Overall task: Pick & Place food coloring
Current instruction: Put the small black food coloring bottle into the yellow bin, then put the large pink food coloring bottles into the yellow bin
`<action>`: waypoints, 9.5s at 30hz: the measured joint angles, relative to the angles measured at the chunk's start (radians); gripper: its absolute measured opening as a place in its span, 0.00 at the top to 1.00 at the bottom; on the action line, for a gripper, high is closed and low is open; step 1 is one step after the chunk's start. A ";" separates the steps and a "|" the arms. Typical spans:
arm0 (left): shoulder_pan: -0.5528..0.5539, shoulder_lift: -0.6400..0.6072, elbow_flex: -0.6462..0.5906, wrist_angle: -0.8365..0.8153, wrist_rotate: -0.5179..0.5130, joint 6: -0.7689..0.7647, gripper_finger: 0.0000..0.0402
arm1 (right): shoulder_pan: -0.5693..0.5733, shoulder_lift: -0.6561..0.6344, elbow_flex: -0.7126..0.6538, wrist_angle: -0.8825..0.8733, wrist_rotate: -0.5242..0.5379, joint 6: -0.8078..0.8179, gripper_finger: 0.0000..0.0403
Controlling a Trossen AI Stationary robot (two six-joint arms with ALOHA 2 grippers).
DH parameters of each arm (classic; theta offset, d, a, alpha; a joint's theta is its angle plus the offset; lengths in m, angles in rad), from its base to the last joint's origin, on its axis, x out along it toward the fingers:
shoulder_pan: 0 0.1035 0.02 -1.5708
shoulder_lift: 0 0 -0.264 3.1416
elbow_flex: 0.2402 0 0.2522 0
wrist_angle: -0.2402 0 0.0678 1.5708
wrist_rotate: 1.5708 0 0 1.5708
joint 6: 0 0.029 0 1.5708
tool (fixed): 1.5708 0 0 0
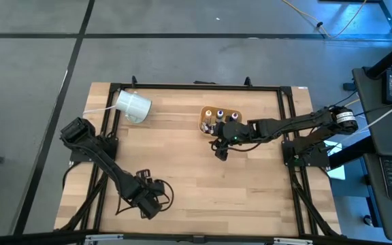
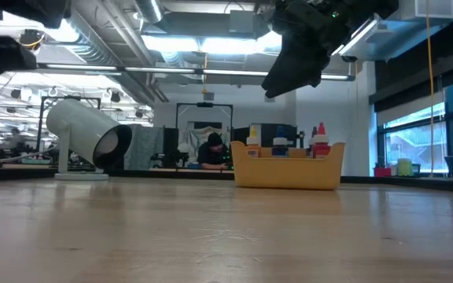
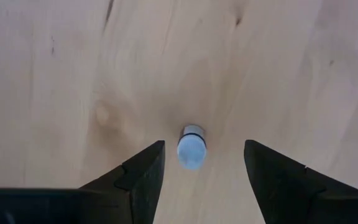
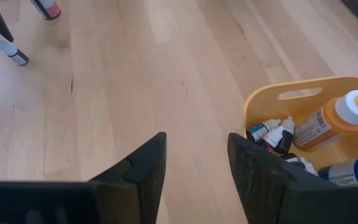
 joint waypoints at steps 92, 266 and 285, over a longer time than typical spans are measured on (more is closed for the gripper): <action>0.848 0.276 0.237 0.644 -0.141 0.822 0.81 | 0.003 -0.546 0.000 -0.481 0.175 0.097 0.57; -0.010 -0.315 -0.072 -0.249 0.294 -0.241 0.35 | 0.050 -0.200 0.000 0.058 -0.079 -0.031 0.57; -0.010 -0.301 -0.332 -0.265 0.201 0.177 0.35 | 0.050 -0.200 0.000 0.048 -0.079 -0.031 0.57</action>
